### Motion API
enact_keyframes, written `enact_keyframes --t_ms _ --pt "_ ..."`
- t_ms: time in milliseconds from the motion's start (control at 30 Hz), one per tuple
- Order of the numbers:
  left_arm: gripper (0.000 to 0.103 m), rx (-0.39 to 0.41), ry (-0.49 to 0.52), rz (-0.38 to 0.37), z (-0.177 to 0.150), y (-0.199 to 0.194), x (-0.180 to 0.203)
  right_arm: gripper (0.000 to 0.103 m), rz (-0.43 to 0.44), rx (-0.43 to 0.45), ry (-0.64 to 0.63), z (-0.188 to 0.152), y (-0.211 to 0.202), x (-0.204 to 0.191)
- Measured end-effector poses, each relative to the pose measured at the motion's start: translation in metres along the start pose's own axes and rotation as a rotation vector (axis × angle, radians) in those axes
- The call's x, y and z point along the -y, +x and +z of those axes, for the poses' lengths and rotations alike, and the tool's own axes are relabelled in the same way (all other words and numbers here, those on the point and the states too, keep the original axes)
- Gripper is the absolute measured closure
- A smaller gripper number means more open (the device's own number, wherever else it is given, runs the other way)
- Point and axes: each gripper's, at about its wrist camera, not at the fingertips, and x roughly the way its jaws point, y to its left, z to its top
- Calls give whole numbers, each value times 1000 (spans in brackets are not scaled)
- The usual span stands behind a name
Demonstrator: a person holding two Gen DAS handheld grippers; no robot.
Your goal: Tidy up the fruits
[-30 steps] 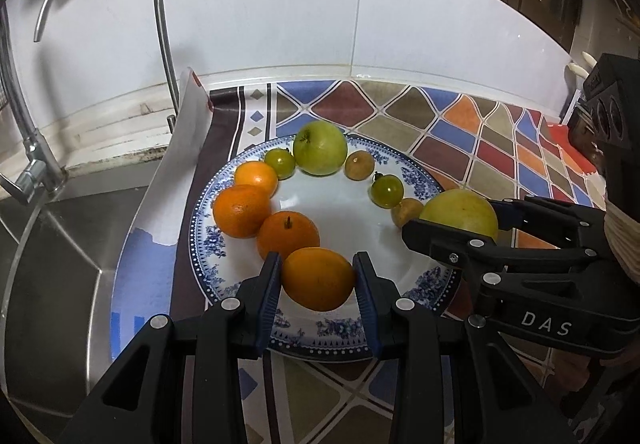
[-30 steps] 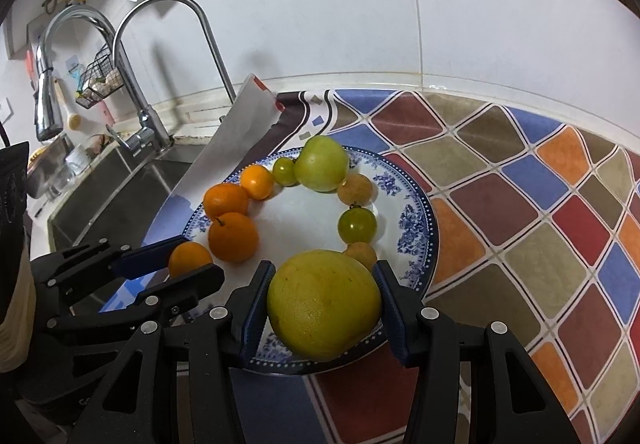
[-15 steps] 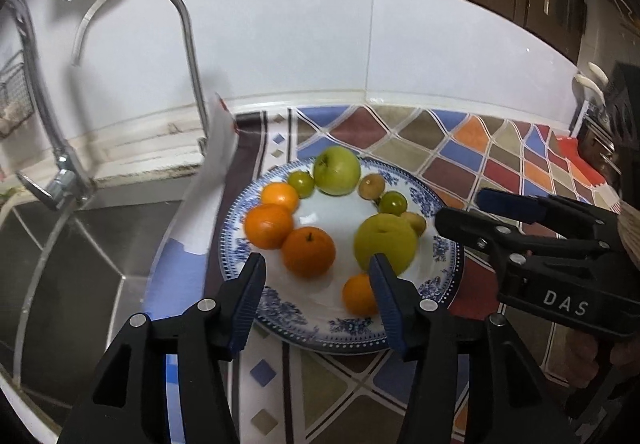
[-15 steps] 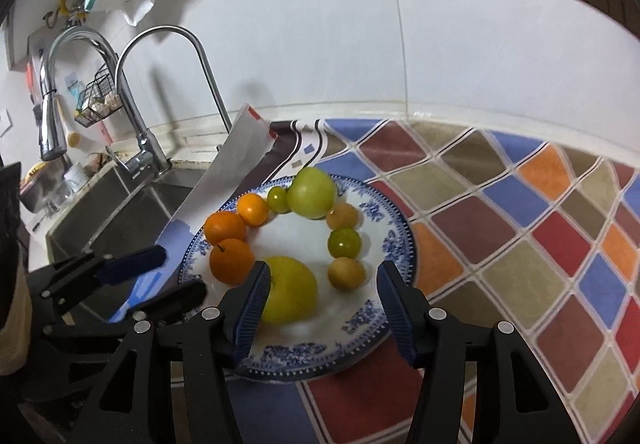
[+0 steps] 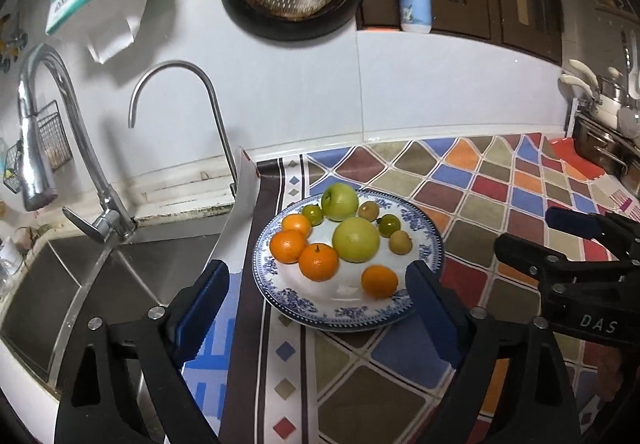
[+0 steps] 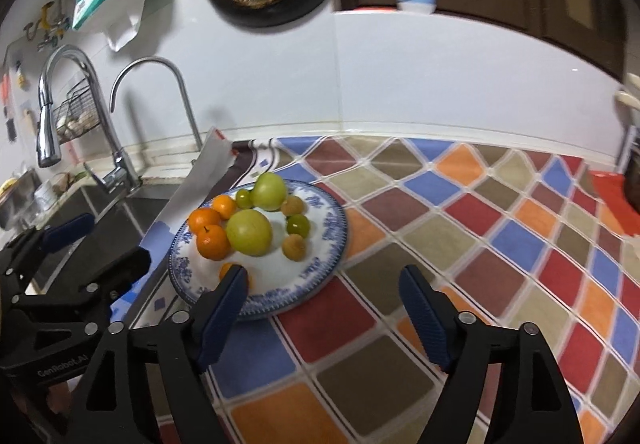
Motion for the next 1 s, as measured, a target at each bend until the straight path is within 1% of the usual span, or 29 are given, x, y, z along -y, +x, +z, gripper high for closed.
enact_keyframes --t_ms 67,167,367,633,1000 --pt "7 8 6 -1 -1 -9 5 21 -19 14 12 -6 -14 4" --pt "3 27 13 5 -5 -25 13 18 -26 24 21 -12 -30 8" --pt "1 60 -19 31 -11 -59 28 17 -50 48 1 -23 -67 18" --pt "0 95 -36 45 -22 -105 52 16 -56 76 -3 -42 -115 33" --pt "0 126 -43 55 -32 -149 74 16 -48 103 -6 -62 -157 48"
